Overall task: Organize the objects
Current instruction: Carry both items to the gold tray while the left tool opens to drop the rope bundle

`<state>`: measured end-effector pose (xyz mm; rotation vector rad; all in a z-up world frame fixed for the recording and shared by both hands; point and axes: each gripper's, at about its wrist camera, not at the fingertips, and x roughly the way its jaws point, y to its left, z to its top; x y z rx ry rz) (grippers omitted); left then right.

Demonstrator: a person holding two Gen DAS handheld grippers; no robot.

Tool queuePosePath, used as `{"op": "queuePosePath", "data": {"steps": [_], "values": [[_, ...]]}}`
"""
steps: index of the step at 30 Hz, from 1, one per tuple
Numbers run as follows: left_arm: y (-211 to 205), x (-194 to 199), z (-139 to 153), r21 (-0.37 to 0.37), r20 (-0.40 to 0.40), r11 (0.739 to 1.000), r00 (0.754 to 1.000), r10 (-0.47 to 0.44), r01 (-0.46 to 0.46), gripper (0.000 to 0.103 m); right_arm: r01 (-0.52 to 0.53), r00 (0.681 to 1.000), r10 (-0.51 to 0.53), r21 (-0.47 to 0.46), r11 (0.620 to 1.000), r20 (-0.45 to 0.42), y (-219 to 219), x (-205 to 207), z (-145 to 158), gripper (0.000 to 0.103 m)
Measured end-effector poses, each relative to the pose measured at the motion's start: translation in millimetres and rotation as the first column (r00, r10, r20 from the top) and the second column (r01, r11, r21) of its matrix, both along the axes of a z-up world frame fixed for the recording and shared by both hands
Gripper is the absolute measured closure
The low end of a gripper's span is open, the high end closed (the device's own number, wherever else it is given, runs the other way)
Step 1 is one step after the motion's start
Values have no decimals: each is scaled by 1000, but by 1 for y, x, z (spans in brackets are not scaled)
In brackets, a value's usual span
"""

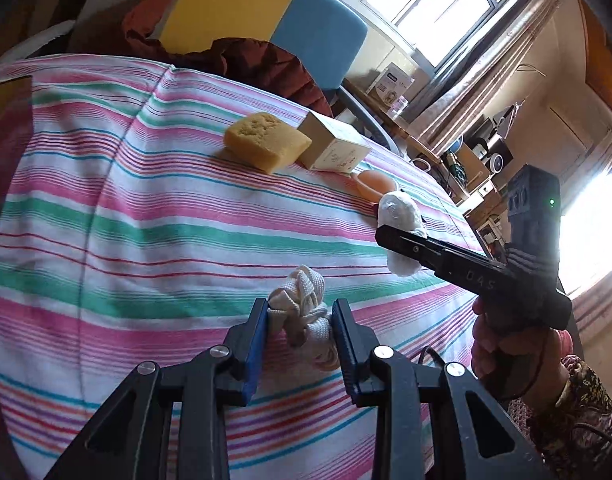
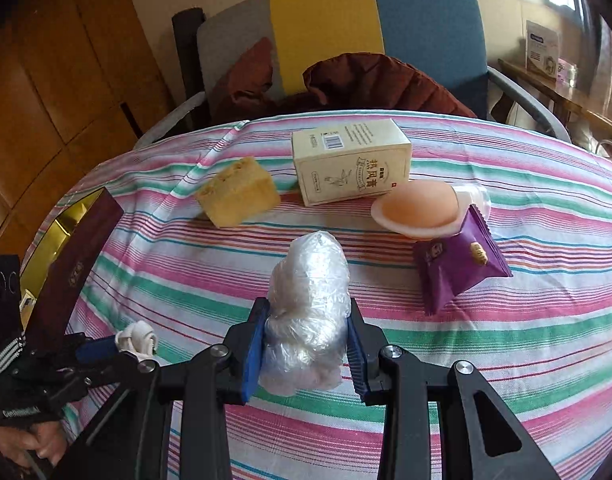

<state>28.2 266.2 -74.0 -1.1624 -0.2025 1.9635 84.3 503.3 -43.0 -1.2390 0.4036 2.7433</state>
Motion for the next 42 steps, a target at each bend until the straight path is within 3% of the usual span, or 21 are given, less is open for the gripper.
{"op": "queuePosePath", "data": {"steps": [5, 11, 20, 25, 33, 42], "values": [[-41, 4, 25, 20, -91, 999, 995, 43, -41, 71, -70, 997, 70, 15, 997, -14, -20, 0, 0, 66], [-94, -4, 47, 43, -142, 989, 979, 146, -141, 71, -138, 990, 138, 41, 990, 6, -43, -2, -8, 66], [-170, -27, 47, 37, -135, 956, 947, 293, -291, 71, -148, 989, 148, 31, 988, 18, -66, -3, -11, 66], [-214, -47, 38, -17, -108, 907, 902, 417, -422, 71, -169, 986, 169, 42, 985, 7, -87, -4, 0, 66], [-278, -73, 32, -95, -123, 798, 803, 584, -595, 71, -267, 961, 271, 60, 962, -62, -154, -14, 31, 66], [-316, -94, 23, -200, -140, 723, 750, 647, -661, 71, -399, 907, 398, 21, 917, -139, -241, -27, 51, 66]]}}
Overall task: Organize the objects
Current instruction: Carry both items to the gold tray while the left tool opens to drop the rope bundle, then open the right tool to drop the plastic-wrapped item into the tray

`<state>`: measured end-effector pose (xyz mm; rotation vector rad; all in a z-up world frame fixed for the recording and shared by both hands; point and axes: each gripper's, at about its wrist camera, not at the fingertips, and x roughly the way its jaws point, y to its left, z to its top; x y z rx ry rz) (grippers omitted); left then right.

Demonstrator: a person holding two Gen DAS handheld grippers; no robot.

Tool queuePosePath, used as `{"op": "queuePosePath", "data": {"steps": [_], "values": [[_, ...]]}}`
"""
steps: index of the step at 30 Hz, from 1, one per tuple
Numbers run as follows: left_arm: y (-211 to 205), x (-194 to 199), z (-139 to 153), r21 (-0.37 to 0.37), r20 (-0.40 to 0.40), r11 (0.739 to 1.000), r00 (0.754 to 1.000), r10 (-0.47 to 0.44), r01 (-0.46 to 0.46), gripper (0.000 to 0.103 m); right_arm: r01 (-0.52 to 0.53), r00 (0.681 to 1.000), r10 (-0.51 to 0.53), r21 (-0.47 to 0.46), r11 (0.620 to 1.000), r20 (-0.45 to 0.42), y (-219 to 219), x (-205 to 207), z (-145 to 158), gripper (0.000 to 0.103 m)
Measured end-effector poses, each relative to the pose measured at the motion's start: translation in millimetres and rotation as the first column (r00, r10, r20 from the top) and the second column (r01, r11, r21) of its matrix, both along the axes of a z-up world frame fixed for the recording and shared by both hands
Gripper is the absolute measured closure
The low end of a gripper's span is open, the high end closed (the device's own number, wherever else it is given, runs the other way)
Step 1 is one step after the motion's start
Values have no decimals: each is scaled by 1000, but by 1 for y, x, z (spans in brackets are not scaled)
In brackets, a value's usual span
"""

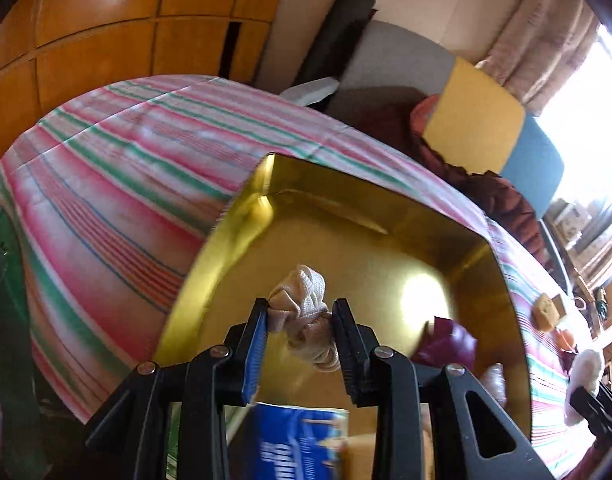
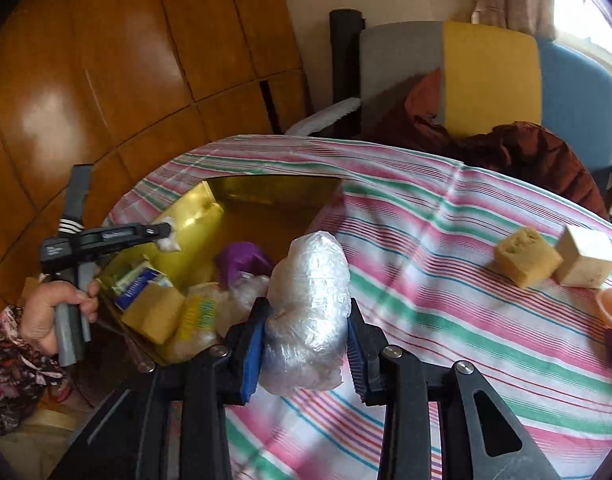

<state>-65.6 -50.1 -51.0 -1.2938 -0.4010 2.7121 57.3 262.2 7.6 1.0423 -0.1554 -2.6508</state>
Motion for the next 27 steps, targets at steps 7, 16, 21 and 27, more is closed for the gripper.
{"op": "queuePosePath", "data": {"steps": [7, 16, 21, 27], "values": [[-12, 0, 2, -30, 13, 997, 997, 73, -72, 57, -73, 997, 73, -56, 996, -1, -49, -14, 2, 66], [-28, 6, 20, 32, -13, 986, 987, 162, -161, 56, -140, 988, 143, -46, 989, 63, -94, -36, -3, 65], [-34, 6, 28, 44, -12, 980, 981, 193, -192, 56, -146, 981, 150, -38, 989, 126, -115, -58, -11, 65], [-42, 8, 34, 72, -10, 974, 977, 214, -213, 56, -138, 977, 141, -32, 990, 159, -135, -78, -19, 65]]}}
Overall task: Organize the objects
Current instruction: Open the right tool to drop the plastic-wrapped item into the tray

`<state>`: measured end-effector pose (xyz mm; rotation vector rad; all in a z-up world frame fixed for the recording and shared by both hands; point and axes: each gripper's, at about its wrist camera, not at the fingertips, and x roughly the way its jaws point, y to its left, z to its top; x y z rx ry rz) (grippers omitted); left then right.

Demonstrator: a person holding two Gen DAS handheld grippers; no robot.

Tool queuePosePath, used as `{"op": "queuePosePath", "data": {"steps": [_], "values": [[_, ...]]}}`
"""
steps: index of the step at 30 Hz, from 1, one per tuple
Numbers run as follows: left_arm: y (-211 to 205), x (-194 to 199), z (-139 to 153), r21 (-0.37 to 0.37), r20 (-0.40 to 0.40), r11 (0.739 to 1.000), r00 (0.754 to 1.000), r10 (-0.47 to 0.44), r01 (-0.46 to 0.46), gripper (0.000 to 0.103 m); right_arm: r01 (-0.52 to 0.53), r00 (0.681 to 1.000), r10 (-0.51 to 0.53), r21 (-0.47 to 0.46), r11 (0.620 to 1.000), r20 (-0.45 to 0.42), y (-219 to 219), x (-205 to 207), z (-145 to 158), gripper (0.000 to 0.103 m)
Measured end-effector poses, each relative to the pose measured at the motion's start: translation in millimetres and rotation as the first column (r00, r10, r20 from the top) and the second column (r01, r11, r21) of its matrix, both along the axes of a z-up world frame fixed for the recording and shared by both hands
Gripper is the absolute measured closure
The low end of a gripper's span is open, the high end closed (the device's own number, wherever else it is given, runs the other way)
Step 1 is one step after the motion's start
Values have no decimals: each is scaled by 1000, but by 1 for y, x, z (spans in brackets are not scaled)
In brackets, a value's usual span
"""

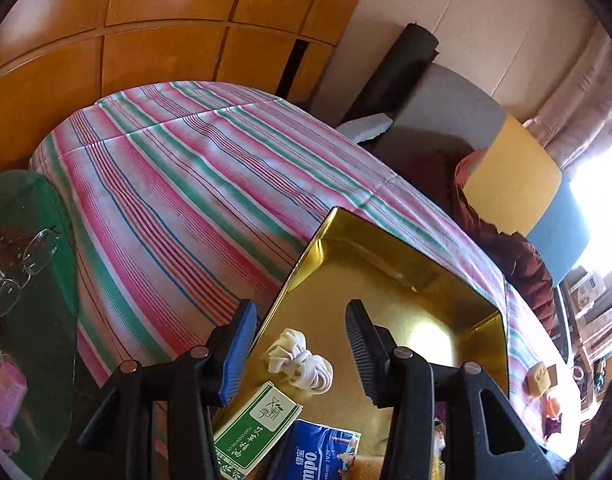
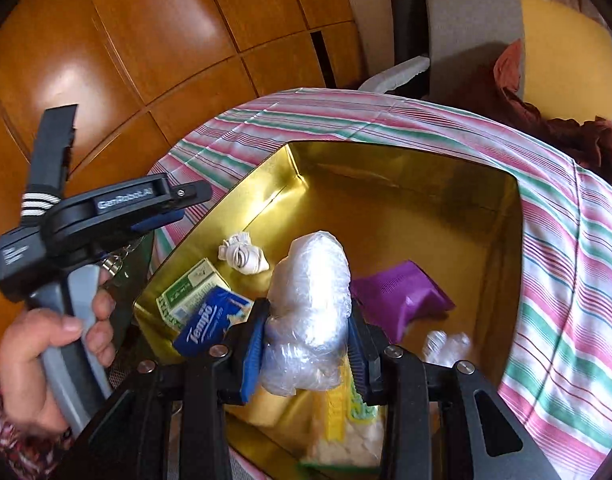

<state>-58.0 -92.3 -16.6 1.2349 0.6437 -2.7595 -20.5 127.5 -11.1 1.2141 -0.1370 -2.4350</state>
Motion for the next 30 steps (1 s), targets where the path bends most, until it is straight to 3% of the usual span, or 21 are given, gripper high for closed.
{"op": "queuePosePath", "data": {"steps": [13, 19, 30], "values": [[-7, 0, 4, 18, -6, 1000, 1000, 19, -19, 56, 16, 999, -16, 11, 1000, 36, -33, -35, -9, 64], [-6, 1, 4, 20, -7, 1000, 1000, 22, -22, 56, 6, 998, -5, -17, 1000, 56, -35, -35, -15, 44], [10, 1, 0, 24, -5, 999, 999, -34, 34, 56, 66, 998, -65, 36, 997, -25, -12, -12, 5, 39]]}}
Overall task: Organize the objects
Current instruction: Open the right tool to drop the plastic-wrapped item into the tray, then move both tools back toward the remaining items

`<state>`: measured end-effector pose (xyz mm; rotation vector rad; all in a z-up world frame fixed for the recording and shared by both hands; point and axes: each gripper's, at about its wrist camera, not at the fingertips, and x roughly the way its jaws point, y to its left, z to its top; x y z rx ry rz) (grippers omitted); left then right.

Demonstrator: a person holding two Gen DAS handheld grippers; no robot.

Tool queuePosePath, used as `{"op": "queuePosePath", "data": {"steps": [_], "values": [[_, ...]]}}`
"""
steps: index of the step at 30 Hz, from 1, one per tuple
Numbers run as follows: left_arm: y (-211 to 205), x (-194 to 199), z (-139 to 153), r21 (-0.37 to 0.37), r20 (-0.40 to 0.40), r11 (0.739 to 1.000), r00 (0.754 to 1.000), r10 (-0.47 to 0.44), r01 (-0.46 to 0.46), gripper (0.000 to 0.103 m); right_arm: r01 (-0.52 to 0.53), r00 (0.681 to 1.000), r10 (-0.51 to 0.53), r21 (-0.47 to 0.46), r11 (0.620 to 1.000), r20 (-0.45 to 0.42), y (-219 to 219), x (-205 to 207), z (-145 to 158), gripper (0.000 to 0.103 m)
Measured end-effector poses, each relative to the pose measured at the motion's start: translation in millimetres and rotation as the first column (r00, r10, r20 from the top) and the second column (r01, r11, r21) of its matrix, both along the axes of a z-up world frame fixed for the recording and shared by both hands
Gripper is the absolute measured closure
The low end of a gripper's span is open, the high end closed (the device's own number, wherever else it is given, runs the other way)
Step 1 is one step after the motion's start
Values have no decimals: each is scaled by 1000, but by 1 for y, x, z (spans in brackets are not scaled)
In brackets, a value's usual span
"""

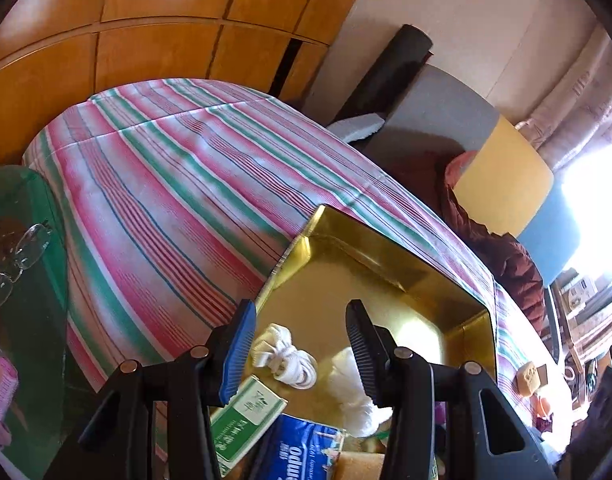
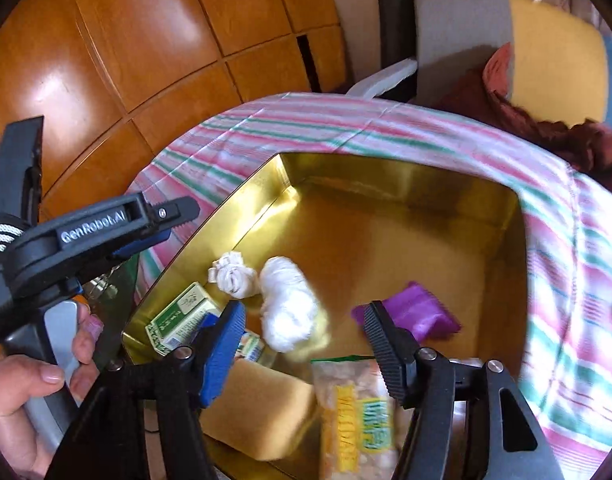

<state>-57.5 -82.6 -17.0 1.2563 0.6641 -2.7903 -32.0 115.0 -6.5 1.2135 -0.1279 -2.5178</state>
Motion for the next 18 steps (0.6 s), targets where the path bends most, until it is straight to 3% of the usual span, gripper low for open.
{"op": "queuePosePath", "data": {"steps": [10, 18], "values": [[43, 3, -1, -15, -10, 988, 988, -154, 153, 56, 102, 991, -94, 79, 992, -92, 60, 25, 19, 35], [99, 20, 3, -55, -50, 933, 933, -357, 355, 56, 262, 964, -254, 107, 959, -77, 141, 46, 10, 35]]}}
